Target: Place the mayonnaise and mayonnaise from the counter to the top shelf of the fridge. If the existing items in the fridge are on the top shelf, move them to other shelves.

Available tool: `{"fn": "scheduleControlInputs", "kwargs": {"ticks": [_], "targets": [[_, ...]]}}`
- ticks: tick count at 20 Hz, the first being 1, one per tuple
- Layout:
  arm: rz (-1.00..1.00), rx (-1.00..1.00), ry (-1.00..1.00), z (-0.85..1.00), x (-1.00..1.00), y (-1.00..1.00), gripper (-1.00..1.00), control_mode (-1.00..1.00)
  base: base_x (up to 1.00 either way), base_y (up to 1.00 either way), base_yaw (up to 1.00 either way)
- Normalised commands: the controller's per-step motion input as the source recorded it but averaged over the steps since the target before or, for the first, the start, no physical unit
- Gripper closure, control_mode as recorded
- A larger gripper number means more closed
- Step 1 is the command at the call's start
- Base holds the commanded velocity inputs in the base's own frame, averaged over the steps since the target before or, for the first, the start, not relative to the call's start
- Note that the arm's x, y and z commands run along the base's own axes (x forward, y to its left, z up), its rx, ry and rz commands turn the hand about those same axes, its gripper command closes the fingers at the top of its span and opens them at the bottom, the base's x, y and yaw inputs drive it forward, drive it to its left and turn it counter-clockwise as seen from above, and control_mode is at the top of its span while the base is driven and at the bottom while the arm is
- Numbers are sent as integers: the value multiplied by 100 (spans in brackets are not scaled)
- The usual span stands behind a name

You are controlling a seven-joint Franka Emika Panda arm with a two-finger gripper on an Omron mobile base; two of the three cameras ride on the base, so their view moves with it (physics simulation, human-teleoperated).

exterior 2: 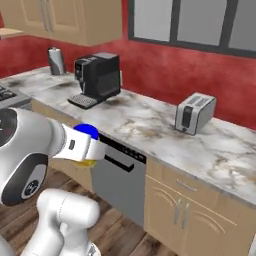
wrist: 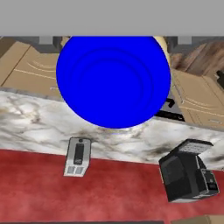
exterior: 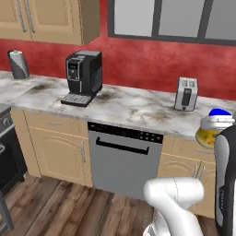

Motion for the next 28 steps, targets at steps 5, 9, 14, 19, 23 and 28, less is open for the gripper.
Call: {"fn": "scheduleControlInputs", "kwargs": {"ticks": [5, 9, 14, 19, 23, 28], "targets": [[0, 0, 0, 0, 0, 0, 100, 100, -92, -42, 89], [0, 0, 0, 0, 0, 0, 100, 100, -80, -17, 93], [0, 0, 0, 0, 0, 0, 100, 100, -48, 32, 94], [0, 0, 0, 0, 0, 0, 100, 100, -50, 94, 73], [0, 0, 0, 0, 0, 0, 100, 100, -14, 100, 44], [0, 0, 0, 0, 0, 0, 100, 100, 62, 100, 24]]}}
